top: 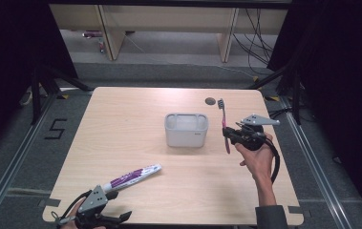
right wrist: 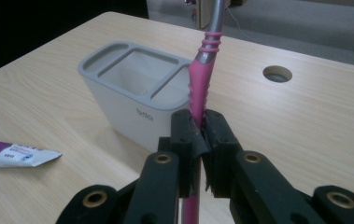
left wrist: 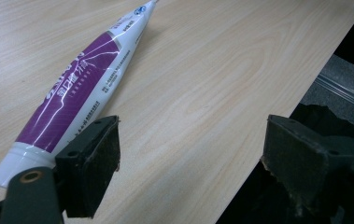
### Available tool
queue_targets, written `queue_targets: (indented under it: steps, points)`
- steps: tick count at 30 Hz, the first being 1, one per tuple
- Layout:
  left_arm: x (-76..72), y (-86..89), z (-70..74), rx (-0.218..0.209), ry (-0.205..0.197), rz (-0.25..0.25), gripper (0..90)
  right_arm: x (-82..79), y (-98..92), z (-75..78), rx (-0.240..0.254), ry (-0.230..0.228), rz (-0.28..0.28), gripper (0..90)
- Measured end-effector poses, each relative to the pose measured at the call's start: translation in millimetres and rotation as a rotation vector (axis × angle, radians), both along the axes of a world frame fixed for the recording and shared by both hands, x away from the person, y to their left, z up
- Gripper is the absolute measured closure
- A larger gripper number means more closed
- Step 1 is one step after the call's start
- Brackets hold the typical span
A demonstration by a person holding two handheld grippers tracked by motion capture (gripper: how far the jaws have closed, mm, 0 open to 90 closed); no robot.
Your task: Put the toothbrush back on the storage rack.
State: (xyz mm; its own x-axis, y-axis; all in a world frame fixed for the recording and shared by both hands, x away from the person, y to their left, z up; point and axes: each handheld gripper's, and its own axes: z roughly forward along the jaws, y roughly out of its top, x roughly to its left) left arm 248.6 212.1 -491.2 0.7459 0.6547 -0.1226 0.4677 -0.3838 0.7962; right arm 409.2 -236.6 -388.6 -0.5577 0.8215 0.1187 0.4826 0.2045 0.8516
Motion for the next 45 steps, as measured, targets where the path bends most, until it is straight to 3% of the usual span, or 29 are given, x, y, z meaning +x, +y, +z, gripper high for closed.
queue_targets:
  steps: [3, 6, 8, 9, 10, 11, 13, 15, 16, 17, 21, 22, 32, 35, 36, 39, 43, 45]
  points:
    - [-0.4, -0.8, -0.2, -0.01, -0.001, 0.003, 18.4, 4.9, 2.3, 4.2, -0.009, -0.024, -0.011, 83.4]
    - [-0.5, -0.7, -0.4, -0.013, 0.002, 0.003, 18.4, 8.7, 7.0, 6.0, 0.034, -0.029, -0.007, 83.5]
    - [0.0, 0.0, -0.2, -0.004, 0.002, 0.0, 18.4, 10.2, 10.5, 8.3, 0.038, -0.028, -0.007, 83.5]
    - [0.0, -0.2, -0.2, -0.01, 0.004, 0.001, 18.4, 12.7, 10.1, 8.6, 0.016, -0.062, 0.002, 83.5]
    - [0.0, -0.2, -0.1, -0.009, 0.005, 0.0, 18.4, 13.6, 11.5, 9.4, 0.021, -0.068, 0.005, 83.5]
    - [0.1, 0.1, -0.1, -0.003, 0.004, -0.002, 18.4, 13.7, 13.9, 10.5, 0.039, -0.052, 0.004, 83.5]
    - [0.1, 0.0, -0.4, -0.003, 0.005, -0.002, 18.4, 15.6, 17.1, 11.4, 0.046, -0.073, -0.012, 83.5]
    - [0.0, -0.1, -0.1, -0.006, 0.008, 0.002, 18.4, 19.2, 17.9, 12.8, 0.055, -0.078, 0.007, 83.5]
    - [0.0, -0.1, -0.2, -0.007, 0.009, 0.002, 18.4, 18.8, 19.7, 14.3, 0.071, -0.061, -0.004, 83.5]
    - [-0.2, 0.2, 0.0, 0.007, 0.008, 0.004, 18.4, 20.5, 20.6, 15.1, 0.07, -0.067, 0.0, 83.5]
    - [0.2, -1.2, -1.5, -0.008, 0.005, 0.008, 18.4, 27.0, 24.2, 19.9, 0.064, -0.1, -0.003, 83.5]
    - [0.2, -1.2, -1.6, -0.009, 0.008, 0.004, 18.4, 27.5, 25.9, 21.5, 0.078, -0.084, -0.009, 83.5]
    - [0.2, 0.2, 0.0, 0.0, 0.011, -0.004, 18.4, 49.5, 43.0, 21.7, 0.101, -0.088, -0.016, 83.5]
    - [-0.3, -0.4, -0.4, -0.013, 0.008, -0.005, 18.4, 55.7, 47.1, 20.7, 0.115, -0.096, -0.015, 83.5]
    - [-0.4, -0.6, -0.2, -0.017, 0.01, 0.002, 18.4, 56.3, 48.7, 21.6, 0.129, -0.08, -0.024, 83.4]
    - [-0.5, -0.3, -0.1, -0.016, 0.009, 0.003, 18.4, 62.8, 49.9, 21.2, 0.126, -0.101, -0.024, 83.4]
    - [-0.7, -1.1, -0.3, -0.022, 0.008, -0.003, 18.4, 67.6, 52.4, 22.8, 0.135, -0.093, -0.046, 83.5]
    - [0.0, 0.9, -0.1, 0.01, 0.001, -0.015, 18.4, 69.7, 53.6, 22.5, 0.141, -0.091, -0.057, 83.4]
